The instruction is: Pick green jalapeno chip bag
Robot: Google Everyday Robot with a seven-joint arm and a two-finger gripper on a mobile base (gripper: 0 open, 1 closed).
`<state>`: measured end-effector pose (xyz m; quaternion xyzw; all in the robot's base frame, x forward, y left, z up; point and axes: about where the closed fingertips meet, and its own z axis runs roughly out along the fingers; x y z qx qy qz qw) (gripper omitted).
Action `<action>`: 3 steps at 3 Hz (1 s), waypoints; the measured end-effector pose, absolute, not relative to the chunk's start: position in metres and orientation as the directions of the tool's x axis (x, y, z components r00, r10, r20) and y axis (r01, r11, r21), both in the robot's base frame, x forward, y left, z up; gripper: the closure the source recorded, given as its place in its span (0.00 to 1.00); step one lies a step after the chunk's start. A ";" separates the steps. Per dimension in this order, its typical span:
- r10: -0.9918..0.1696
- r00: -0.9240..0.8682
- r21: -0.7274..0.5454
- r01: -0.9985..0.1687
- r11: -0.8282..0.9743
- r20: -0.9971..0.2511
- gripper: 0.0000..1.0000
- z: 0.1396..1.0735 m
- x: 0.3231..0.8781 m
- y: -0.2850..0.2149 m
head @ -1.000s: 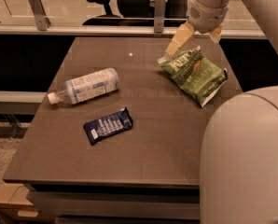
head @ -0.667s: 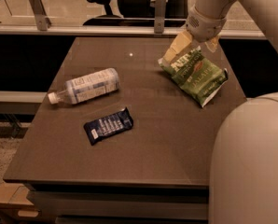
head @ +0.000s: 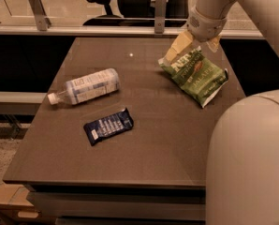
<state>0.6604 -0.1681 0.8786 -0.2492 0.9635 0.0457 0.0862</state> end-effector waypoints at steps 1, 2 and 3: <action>-0.451 -0.878 0.049 -0.464 0.885 -0.162 0.00 0.862 0.668 -0.174; -0.436 -0.890 0.054 -0.446 0.894 -0.133 0.00 0.846 0.670 -0.177; -0.420 -0.901 0.059 -0.427 0.902 -0.108 0.00 0.833 0.659 -0.186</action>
Offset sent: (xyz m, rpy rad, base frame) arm 0.0009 -0.0181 -0.0480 -0.0369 0.1139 -0.0685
